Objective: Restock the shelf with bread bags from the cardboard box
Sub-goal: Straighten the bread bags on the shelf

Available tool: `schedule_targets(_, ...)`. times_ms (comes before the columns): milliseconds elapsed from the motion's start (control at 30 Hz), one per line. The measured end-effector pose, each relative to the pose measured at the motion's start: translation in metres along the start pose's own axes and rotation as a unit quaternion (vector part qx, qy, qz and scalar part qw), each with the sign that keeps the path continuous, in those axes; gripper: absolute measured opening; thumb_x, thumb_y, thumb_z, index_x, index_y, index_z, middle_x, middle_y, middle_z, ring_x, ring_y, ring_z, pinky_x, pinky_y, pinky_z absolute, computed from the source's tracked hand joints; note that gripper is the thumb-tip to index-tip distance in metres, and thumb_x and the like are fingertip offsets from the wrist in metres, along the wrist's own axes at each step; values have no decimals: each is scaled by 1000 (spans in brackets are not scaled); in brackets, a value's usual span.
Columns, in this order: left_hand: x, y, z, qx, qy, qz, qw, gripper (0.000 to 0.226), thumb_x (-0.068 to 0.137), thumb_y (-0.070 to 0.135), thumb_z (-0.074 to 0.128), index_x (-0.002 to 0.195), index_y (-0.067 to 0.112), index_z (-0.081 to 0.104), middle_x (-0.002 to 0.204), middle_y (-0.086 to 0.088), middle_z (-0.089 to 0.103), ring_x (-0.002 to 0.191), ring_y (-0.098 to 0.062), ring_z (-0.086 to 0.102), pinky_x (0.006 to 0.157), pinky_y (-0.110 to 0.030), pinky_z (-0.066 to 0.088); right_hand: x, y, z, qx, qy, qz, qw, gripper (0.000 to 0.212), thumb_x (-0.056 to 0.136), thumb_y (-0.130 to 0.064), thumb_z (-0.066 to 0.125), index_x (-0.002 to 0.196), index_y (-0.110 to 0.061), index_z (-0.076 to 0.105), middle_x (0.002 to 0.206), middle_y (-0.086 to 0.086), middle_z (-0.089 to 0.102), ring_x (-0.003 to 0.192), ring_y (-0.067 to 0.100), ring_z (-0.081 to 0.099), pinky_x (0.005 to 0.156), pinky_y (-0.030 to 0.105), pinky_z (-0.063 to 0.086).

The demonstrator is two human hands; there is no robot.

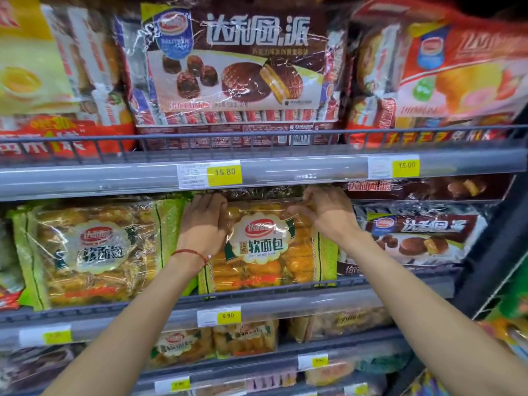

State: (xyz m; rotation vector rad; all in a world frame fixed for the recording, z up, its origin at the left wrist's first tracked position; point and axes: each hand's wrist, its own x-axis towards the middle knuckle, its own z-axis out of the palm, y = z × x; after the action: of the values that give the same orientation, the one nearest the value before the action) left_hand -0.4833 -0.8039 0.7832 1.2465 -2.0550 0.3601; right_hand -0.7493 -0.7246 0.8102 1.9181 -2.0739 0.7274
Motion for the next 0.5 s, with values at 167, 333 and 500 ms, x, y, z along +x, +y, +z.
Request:
schedule_targets(167,2,1,-3,20,-17,-7,1000,10,86,15,56,94,18,59,89,-2,63,83,-25,53,73,-34,42,0,-5,-10,-30,-33,38,998,67,84,-81,49,96,-17,61,94,0,66,93,23,62,90,37,50)
schedule_targets(333,-1,1,-2,-17,-24,-37,999,13,86,16,55,99,19,59,97,0,62,93,-24,53,80,-35,41,-13,-4,-19,92,-58,71,992,43,93,-62,58,105,-21,57,123,2,57,121,22,45,96,33,29)
schedule_targets(500,3,-3,0,-21,-22,-26,999,12,90,15,52,97,21,59,95,0,63,91,-22,53,79,-34,38,-13,1,-12,124,-18,68,990,25,102,-45,54,106,-21,62,125,5,64,122,25,51,91,30,34)
